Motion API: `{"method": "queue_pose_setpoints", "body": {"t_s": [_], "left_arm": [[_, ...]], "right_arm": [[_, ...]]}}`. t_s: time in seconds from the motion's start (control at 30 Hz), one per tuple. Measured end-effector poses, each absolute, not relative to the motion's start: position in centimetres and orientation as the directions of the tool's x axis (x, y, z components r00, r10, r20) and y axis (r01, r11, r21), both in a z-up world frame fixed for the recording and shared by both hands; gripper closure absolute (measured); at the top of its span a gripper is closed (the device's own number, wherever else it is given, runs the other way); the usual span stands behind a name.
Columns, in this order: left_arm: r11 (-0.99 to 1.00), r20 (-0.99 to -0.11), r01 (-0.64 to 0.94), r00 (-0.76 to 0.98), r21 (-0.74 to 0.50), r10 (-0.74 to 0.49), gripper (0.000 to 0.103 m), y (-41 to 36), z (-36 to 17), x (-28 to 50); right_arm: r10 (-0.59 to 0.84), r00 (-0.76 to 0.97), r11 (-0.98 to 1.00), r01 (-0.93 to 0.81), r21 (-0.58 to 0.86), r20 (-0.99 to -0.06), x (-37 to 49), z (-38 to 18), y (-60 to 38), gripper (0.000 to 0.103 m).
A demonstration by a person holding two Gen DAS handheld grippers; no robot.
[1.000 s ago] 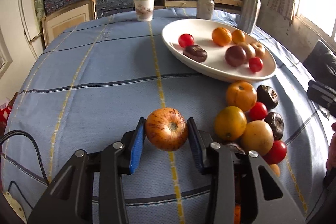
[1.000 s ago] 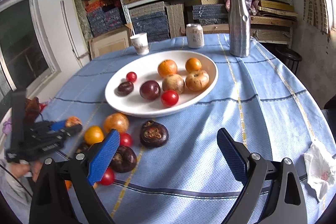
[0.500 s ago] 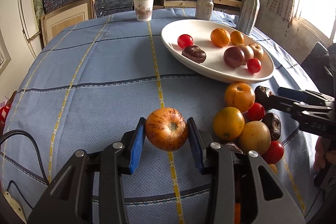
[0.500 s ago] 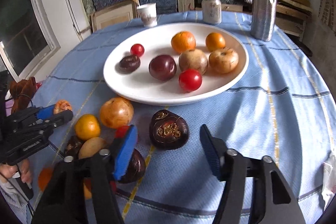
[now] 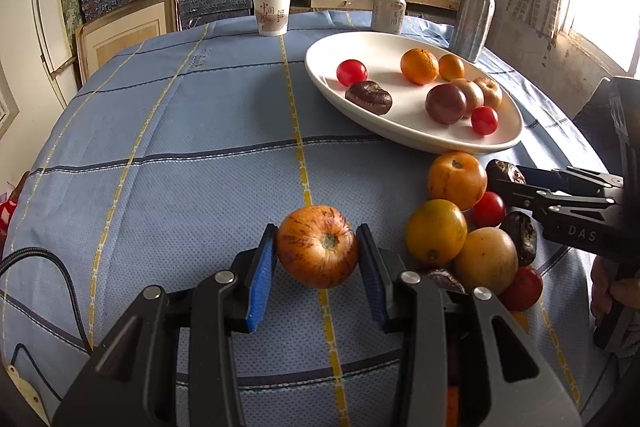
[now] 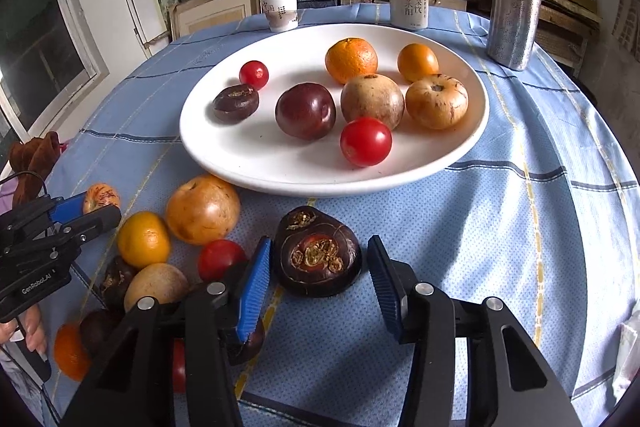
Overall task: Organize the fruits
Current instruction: 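Grasp the dark brown fruit with the right gripper, then place the apple on the plate with the left gripper while the right places the dark fruit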
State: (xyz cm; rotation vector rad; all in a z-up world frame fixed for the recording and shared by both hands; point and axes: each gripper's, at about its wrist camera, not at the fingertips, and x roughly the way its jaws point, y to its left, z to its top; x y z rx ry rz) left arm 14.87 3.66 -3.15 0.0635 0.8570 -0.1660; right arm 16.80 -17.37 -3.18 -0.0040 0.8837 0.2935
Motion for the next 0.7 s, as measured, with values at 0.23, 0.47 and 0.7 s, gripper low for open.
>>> {"method": "queue_pose_setpoints", "body": {"t_s": [0.23,0.47,0.7], "left_arm": [[0.985,-0.762,0.173,0.637,-0.007,-0.118,0.064,3.6,-3.4,14.9],[0.986,-0.744,0.165,0.658,-0.009,-0.117,0.064,3.7,-2.9,14.4],[0.987,-0.688,0.158,0.718,0.019,-0.102,0.064,3.6,-1.0,11.8]], "right_arm": [[0.237,0.604,0.959,-0.269,0.086,-0.761,16.7,-3.2,-16.9,0.058],[0.239,0.643,0.962,-0.256,0.089,-0.728,15.4,-2.2,-17.6,0.059],[0.275,0.721,0.96,-0.238,0.146,-0.635,10.5,-0.2,-20.4,0.059]]}}
